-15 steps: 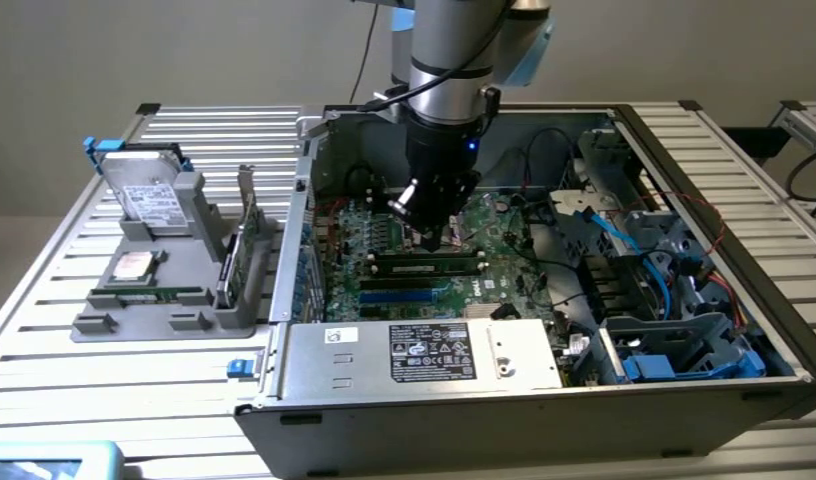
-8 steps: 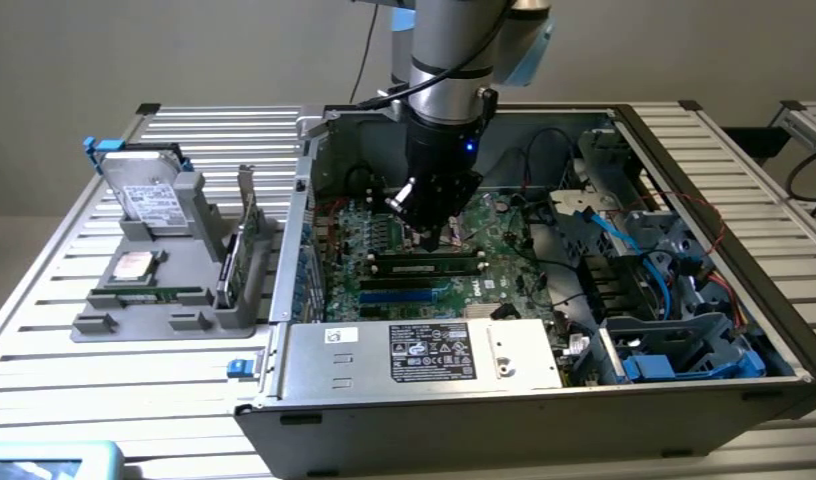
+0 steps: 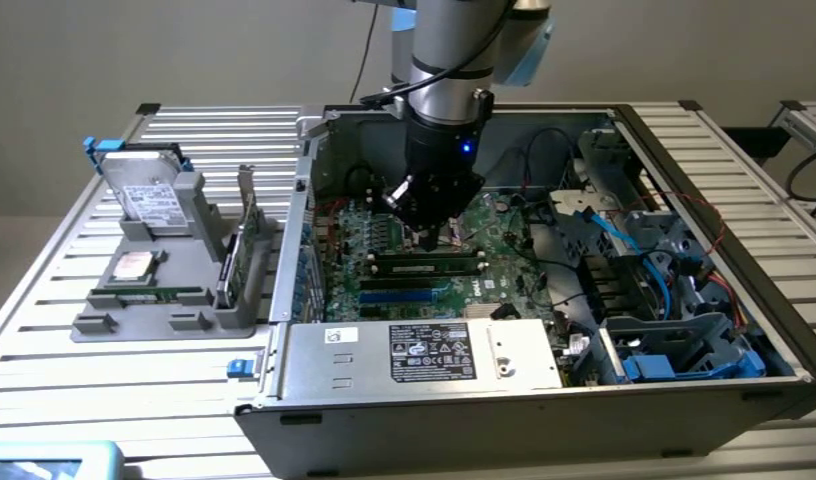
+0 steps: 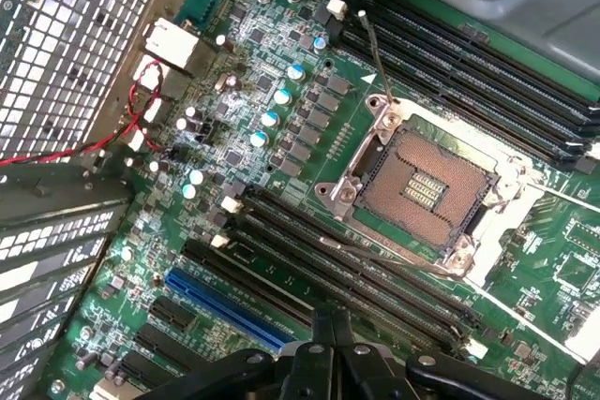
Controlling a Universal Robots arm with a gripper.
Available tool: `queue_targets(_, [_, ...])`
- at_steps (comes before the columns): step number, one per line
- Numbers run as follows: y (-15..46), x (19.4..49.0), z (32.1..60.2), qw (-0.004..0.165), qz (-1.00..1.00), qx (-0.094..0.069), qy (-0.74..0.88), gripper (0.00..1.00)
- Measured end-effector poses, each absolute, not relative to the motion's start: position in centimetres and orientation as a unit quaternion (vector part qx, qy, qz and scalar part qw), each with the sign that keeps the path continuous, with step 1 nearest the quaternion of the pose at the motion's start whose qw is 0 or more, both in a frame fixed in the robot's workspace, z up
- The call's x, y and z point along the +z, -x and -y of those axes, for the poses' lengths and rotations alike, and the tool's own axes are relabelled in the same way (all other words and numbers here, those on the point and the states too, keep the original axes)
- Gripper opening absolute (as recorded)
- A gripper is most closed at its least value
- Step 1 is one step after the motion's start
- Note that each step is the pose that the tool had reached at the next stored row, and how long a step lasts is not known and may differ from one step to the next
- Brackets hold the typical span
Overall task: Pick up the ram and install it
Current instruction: 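Press down the ram until it locks into place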
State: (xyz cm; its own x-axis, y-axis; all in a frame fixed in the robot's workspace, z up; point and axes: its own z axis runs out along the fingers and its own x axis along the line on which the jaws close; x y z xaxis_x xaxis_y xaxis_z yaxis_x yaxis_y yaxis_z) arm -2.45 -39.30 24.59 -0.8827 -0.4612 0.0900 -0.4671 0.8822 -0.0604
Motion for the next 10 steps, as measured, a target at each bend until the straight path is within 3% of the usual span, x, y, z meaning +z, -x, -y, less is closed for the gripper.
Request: queue_targets(10, [2.45,24.58,39.30,0.038,0.983,0.038,-0.178,0.11])
